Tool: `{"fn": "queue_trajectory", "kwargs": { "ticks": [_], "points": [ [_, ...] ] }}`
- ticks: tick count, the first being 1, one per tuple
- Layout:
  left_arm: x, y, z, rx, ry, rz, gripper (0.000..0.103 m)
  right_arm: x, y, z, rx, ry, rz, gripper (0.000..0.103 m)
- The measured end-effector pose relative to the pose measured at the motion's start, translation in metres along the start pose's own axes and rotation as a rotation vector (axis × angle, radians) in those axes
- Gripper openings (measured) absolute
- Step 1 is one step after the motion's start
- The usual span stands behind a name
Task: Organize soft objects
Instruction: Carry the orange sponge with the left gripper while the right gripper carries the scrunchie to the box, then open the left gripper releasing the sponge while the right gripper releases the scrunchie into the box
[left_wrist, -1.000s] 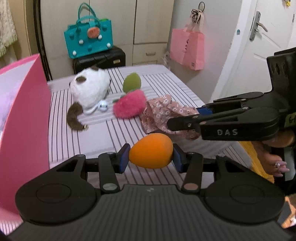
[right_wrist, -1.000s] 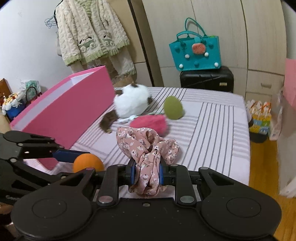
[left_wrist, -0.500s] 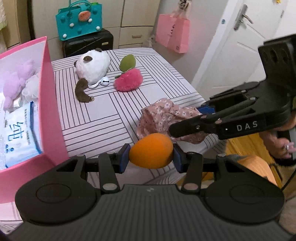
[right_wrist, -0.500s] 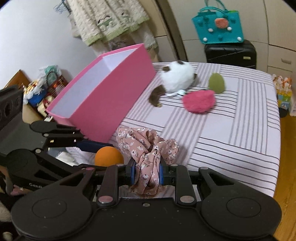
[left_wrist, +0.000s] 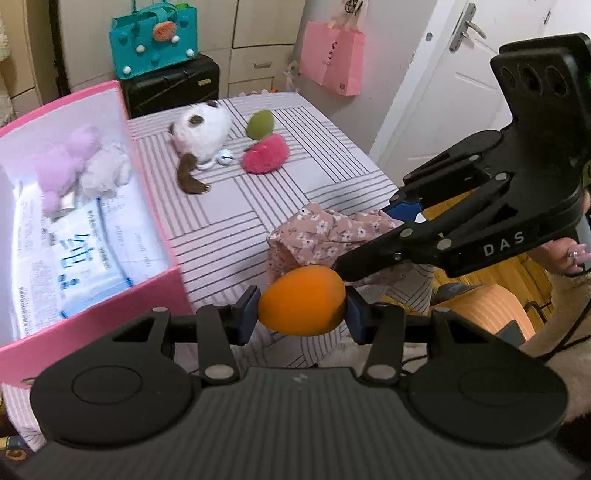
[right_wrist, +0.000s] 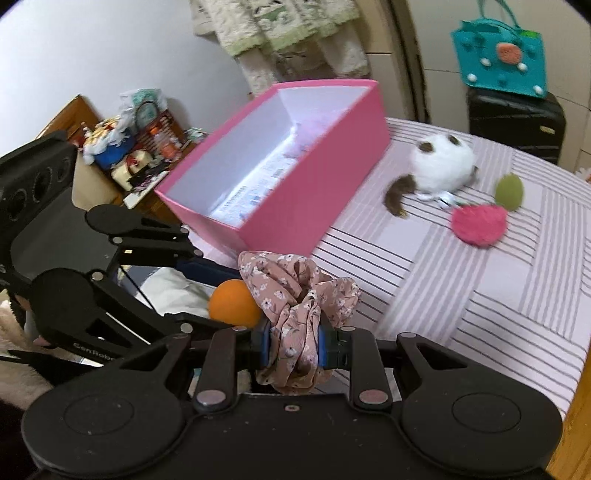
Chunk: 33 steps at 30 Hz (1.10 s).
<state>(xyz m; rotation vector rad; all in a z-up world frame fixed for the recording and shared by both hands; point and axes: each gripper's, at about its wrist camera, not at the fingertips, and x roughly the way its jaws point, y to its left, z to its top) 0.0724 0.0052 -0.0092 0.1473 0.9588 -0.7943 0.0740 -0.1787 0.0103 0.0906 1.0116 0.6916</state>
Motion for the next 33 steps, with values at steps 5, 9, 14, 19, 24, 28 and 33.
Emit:
{"fn": "queue_trajectory", "kwargs": {
  "ticks": [5, 9, 14, 19, 24, 28, 33],
  "points": [
    [-0.029, 0.017, -0.004, -0.018, -0.049, 0.017, 0.047, 0.0, 0.021, 0.02, -0.068, -0.029, 0.016, 0.028],
    [-0.051, 0.039, -0.009, -0.052, -0.106, 0.066, 0.047, 0.006, 0.033, 0.036, -0.11, -0.051, 0.017, 0.028],
    [-0.066, 0.07, -0.014, -0.115, -0.156, 0.141, 0.047, 0.015, 0.046, 0.063, -0.175, -0.076, 0.023, 0.028],
    [-0.069, 0.097, -0.007, -0.132, -0.209, 0.275, 0.047, 0.029, 0.054, 0.096, -0.221, -0.097, 0.063, 0.028],
    [-0.044, 0.122, 0.011, -0.129, -0.186, 0.382, 0.047, 0.055, 0.053, 0.133, -0.221, -0.107, 0.084, 0.028],
    [-0.03, 0.15, 0.029, -0.165, -0.167, 0.434, 0.047, 0.08, 0.044, 0.161, -0.19, -0.103, 0.079, 0.027],
    [-0.01, 0.179, 0.051, -0.189, -0.102, 0.431, 0.048, 0.12, 0.025, 0.202, -0.112, -0.062, 0.104, 0.027]
  ]
}}
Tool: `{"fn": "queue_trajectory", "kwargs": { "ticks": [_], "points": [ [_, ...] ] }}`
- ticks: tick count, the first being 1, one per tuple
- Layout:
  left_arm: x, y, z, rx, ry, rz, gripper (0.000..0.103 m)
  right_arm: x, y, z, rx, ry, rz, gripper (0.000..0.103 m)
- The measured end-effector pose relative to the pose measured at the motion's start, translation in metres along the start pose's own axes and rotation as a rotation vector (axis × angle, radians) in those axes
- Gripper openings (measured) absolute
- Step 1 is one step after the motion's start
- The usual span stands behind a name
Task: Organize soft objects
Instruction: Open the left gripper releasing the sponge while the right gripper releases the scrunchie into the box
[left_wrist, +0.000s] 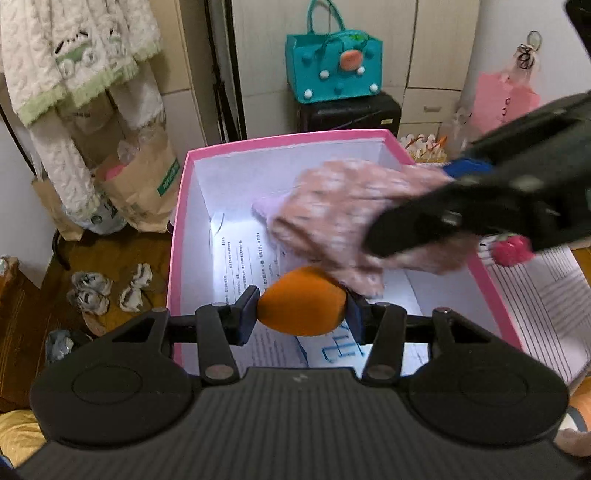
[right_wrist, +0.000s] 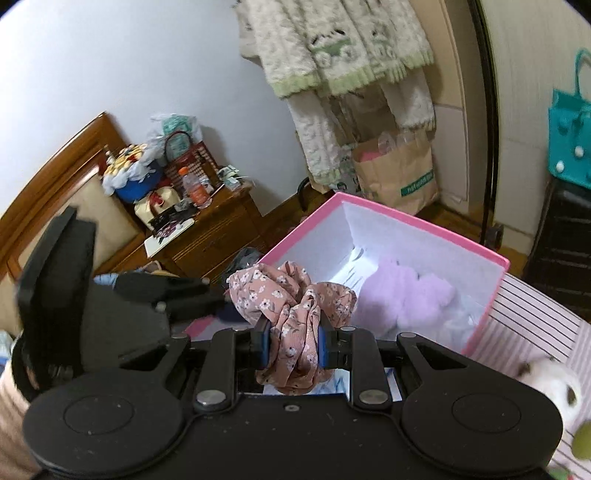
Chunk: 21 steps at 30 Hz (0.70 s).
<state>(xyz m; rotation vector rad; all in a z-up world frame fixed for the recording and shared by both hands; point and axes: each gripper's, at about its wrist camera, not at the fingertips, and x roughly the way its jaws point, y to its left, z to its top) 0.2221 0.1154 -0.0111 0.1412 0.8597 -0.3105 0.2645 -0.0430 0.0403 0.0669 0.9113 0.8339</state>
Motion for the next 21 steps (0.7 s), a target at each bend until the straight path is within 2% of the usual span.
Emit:
{"fn": "queue_trajectory", "kwargs": {
  "ticks": [7, 11, 16, 19, 21],
  "points": [
    [0.024, 0.008, 0.014, -0.023, 0.034, 0.035, 0.048, 0.049, -0.037, 0.029, 0.121, 0.046, 0.011, 0.028],
    [0.032, 0.012, 0.016, -0.035, 0.047, 0.048, 0.048, 0.066, -0.048, 0.036, 0.145, 0.07, 0.016, 0.028],
    [0.037, 0.007, 0.018, 0.018, 0.041, 0.048, 0.048, 0.086, -0.048, 0.043, 0.145, 0.093, 0.015, 0.028],
    [0.039, 0.008, 0.021, 0.001, 0.038, 0.04, 0.048, 0.097, -0.046, 0.046, 0.11, 0.102, -0.03, 0.034],
    [0.042, 0.009, 0.022, -0.003, 0.039, 0.051, 0.048, 0.097, -0.046, 0.047, 0.1, 0.083, -0.02, 0.042]
  ]
}}
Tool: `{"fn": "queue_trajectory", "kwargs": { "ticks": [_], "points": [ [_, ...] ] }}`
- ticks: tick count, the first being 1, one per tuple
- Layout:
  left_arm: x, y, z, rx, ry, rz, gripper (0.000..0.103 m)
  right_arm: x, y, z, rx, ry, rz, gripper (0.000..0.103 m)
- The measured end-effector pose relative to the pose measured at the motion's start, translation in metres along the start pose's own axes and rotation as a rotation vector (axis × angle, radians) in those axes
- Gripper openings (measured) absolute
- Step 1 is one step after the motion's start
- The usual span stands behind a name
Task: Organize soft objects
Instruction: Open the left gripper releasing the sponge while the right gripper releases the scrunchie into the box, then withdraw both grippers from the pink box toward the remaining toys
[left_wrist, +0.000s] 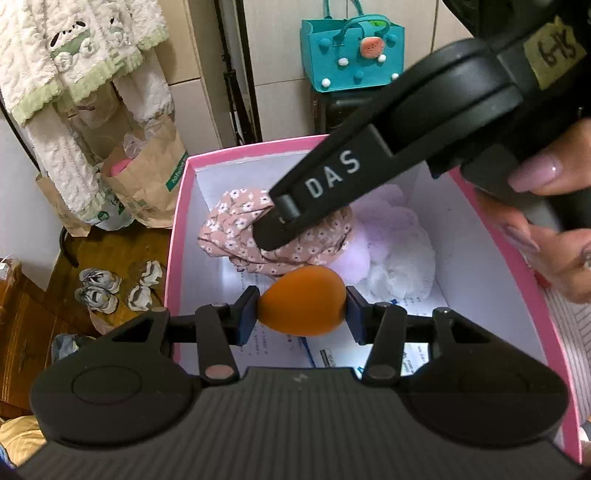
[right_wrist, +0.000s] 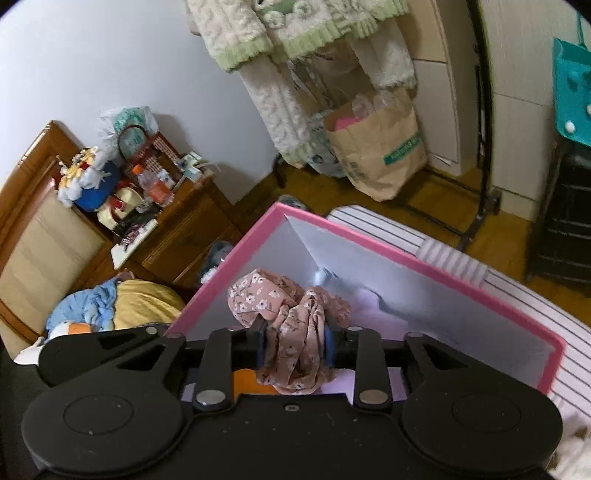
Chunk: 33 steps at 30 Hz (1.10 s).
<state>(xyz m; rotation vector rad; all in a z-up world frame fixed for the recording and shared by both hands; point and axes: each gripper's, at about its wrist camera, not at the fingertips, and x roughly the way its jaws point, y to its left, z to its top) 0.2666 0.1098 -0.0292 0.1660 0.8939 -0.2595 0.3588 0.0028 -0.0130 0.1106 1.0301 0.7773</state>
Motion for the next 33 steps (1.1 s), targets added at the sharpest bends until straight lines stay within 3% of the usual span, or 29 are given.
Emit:
{"fn": "queue_trajectory", "kwargs": {
  "ticks": [10, 16, 26, 33],
  "points": [
    [0.003, 0.002, 0.001, 0.01, -0.006, 0.025, 0.051, -0.048, -0.005, -0.018, -0.039, -0.086, 0.0, 0.046],
    [-0.002, 0.003, -0.002, 0.014, -0.013, 0.039, 0.062, -0.078, 0.003, -0.039, -0.086, -0.116, -0.046, 0.046],
    [-0.033, 0.004, -0.015, -0.008, -0.046, 0.014, 0.062, -0.114, 0.029, -0.077, -0.173, -0.131, -0.089, 0.046],
    [-0.066, -0.003, -0.023, -0.028, 0.005, -0.006, 0.063, -0.146, 0.053, -0.104, -0.232, -0.145, -0.082, 0.046]
  ]
}}
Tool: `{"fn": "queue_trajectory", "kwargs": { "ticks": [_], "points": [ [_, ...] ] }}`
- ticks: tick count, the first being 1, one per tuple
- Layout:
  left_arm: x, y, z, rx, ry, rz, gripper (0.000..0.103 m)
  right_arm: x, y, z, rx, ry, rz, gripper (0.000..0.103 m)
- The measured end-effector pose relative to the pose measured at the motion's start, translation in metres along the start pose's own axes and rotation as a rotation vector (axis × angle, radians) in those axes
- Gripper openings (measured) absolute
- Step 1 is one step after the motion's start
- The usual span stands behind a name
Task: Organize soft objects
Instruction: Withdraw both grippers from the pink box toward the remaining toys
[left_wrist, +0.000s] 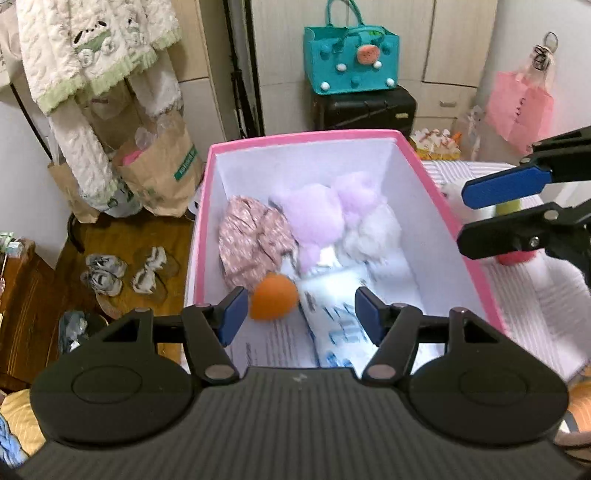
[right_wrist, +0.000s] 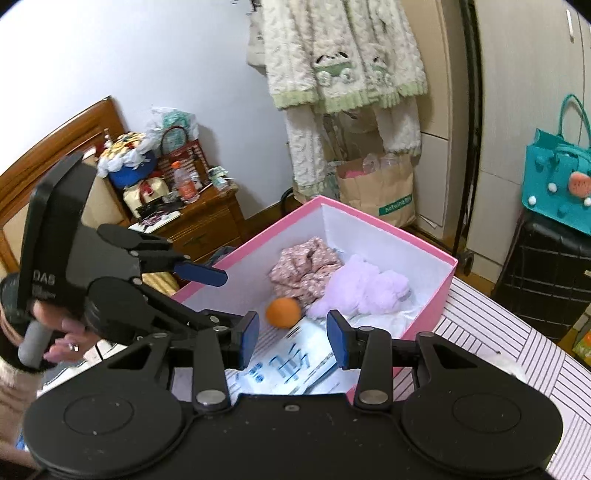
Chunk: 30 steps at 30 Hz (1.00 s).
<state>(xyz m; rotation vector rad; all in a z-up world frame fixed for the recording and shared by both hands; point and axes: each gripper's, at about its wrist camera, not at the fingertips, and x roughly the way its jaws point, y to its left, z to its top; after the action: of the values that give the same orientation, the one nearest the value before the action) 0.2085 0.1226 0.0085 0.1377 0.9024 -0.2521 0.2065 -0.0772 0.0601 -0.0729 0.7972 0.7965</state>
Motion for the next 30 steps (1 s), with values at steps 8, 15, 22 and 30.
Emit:
{"fn": "queue_trajectory", "kwargs": {
  "ticks": [8, 15, 22, 30],
  "points": [
    [-0.042, -0.024, -0.013, 0.088, -0.012, -0.004, 0.066, -0.04, 0.023, -0.019, -0.043, -0.012, 0.002, 0.047],
    [-0.073, -0.035, -0.024, 0.091, -0.013, -0.06, 0.066, -0.068, 0.04, -0.033, -0.082, -0.03, -0.01, 0.051],
    [-0.097, -0.046, -0.035, 0.101, -0.013, -0.105, 0.069, -0.09, 0.049, -0.05, -0.103, -0.03, -0.02, 0.053],
    [-0.115, -0.076, -0.053, 0.188, -0.008, -0.139, 0.071, -0.112, 0.053, -0.084, -0.114, -0.037, -0.061, 0.059]
  ]
}}
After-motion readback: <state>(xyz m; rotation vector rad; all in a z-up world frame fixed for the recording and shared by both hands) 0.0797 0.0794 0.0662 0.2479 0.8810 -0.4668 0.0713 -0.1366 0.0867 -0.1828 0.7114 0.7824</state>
